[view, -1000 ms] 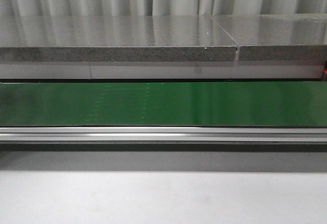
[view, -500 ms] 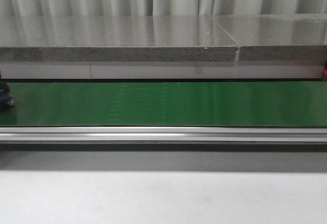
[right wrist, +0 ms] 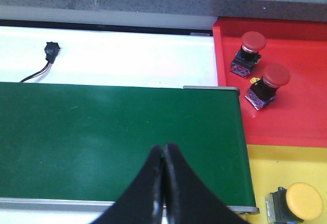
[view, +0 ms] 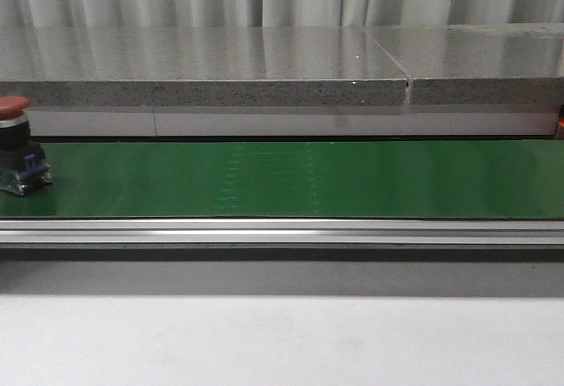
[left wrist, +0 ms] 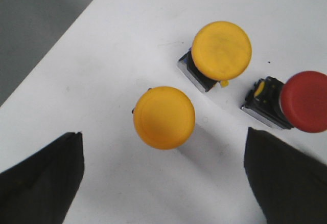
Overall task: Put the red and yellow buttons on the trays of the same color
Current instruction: 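Move the left gripper down onto a yellow push button and grasp it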
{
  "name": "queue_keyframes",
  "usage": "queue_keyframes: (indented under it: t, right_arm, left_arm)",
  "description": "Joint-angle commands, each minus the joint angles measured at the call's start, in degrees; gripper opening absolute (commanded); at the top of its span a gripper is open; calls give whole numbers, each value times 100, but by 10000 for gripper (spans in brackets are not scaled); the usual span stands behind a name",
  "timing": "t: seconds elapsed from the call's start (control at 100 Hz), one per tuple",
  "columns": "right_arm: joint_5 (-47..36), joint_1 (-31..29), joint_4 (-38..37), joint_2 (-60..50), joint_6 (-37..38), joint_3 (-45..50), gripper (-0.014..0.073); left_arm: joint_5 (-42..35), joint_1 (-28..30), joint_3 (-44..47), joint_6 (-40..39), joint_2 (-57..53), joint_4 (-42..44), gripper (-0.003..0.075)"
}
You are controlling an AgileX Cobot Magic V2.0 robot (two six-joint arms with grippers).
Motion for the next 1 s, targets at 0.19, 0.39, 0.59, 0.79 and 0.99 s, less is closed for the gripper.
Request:
queue_keyframes:
  t: [0.19, 0.39, 0.59, 0.79, 0.99]
  right_arm:
    - [-339, 7, -42, -39, -40, -200, -68]
    - [-331, 7, -42, -39, -40, -200, -68]
    - [-331, 7, -42, -39, -40, -200, -68]
    - [-337, 7, -42, -39, -40, -200, -68]
    - [-337, 7, -42, -39, -40, -200, -68]
  left_arm:
    - [-620, 8, -195, -10, 171, 13, 630]
    - [-855, 8, -195, -10, 311, 13, 620]
    - [-853, 8, -195, -10, 384, 13, 466]
    - [-730, 8, -195, -10, 374, 13, 159]
    - [-693, 8, -195, -10, 68, 0, -18]
